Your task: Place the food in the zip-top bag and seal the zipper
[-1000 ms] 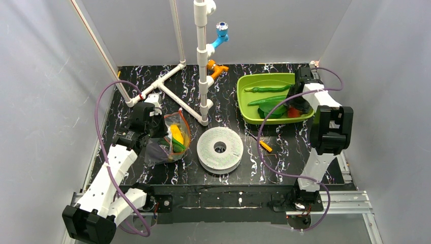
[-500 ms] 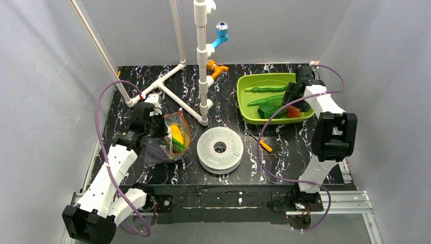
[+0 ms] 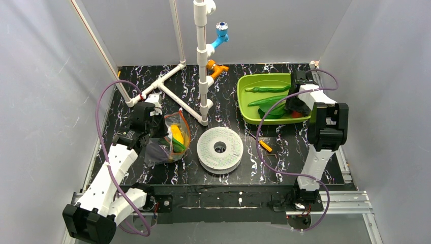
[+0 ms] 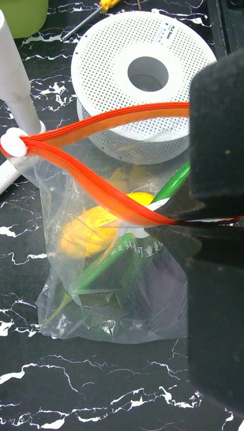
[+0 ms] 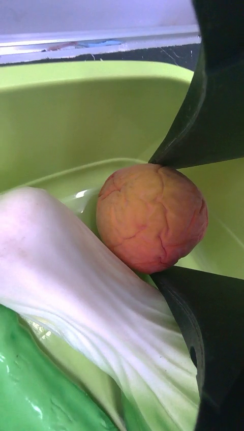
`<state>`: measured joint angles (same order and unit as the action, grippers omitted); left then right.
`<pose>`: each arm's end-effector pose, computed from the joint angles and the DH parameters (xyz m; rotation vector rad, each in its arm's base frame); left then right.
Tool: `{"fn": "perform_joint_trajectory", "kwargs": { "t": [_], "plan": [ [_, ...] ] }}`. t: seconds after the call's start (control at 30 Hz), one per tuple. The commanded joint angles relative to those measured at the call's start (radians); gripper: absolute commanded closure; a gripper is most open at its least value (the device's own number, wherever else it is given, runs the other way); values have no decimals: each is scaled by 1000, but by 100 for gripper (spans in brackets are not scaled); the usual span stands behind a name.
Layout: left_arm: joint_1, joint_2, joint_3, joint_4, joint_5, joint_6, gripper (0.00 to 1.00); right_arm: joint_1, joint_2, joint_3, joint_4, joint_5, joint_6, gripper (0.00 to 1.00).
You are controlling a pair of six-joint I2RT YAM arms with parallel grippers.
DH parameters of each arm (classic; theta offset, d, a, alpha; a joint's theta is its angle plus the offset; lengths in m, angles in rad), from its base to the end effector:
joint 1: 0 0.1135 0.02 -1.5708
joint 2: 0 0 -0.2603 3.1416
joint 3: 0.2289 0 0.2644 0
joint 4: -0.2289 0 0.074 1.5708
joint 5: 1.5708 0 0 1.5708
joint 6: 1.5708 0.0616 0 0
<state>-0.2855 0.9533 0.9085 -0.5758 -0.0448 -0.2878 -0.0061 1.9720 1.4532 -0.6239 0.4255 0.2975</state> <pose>0.2306 -0.0648 0.2953 -0.0279 2.2038 -0.2732 0.4289 -0.0280 0.1592 0.5179 2.5716 -0.4774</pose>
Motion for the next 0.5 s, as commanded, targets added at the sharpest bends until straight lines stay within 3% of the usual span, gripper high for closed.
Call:
{"fn": "perform_joint_trajectory", "kwargs": {
  "t": [0.0, 0.2, 0.47],
  "plan": [
    [-2, 16, -11, -6, -9, 12, 100, -4, -30, 33, 50, -9, -39, 50],
    [-2, 18, -14, -7, -22, 12, 100, 16, -145, 0, 76, -57, -42, 76],
    [-2, 23, -12, -9, -38, 13, 100, 79, -393, -121, 183, -237, -51, 83]
  ]
}}
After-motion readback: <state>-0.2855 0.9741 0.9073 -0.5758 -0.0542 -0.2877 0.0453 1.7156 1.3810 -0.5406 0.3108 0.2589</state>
